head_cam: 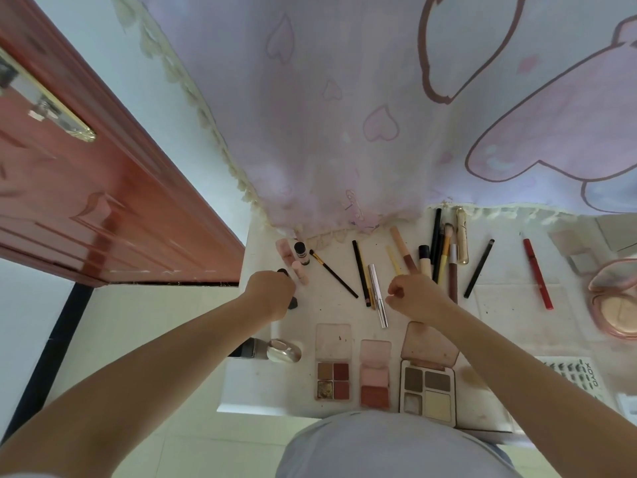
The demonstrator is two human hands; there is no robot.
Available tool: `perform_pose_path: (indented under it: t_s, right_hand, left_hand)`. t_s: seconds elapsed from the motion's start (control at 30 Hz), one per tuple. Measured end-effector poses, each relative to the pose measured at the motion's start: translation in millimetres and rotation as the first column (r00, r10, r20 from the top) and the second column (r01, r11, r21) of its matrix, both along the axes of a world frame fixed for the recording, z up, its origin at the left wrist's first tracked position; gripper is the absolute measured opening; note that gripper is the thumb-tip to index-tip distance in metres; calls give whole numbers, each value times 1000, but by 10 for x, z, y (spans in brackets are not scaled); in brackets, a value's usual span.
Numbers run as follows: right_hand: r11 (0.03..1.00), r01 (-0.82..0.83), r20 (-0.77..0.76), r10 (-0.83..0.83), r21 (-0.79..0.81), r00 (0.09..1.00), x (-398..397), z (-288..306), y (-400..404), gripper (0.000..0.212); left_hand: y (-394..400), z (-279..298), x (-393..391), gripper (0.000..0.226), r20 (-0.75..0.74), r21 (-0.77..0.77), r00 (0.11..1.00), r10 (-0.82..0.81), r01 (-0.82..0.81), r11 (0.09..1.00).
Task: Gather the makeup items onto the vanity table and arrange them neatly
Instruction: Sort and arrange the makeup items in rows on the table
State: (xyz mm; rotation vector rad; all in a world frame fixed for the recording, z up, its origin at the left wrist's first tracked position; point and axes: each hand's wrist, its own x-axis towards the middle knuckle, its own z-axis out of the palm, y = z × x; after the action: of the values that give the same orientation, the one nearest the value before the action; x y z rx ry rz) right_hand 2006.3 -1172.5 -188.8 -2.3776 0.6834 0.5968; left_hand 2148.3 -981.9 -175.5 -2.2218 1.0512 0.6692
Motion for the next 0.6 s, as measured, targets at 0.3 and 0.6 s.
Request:
perform_pose_path:
  t_s: [0.3, 0.6]
  right_hand:
    - [961, -193, -325, 121, -197, 938, 339, -100, 233, 30]
    - [972, -82, -275, 19, -221, 961, 296, -120, 137, 27]
  left_hand:
    - [-42, -24, -30, 21, 13, 10, 999, -42, 42, 999]
    - [1, 34, -42, 33, 24, -78, 998, -66, 67, 995]
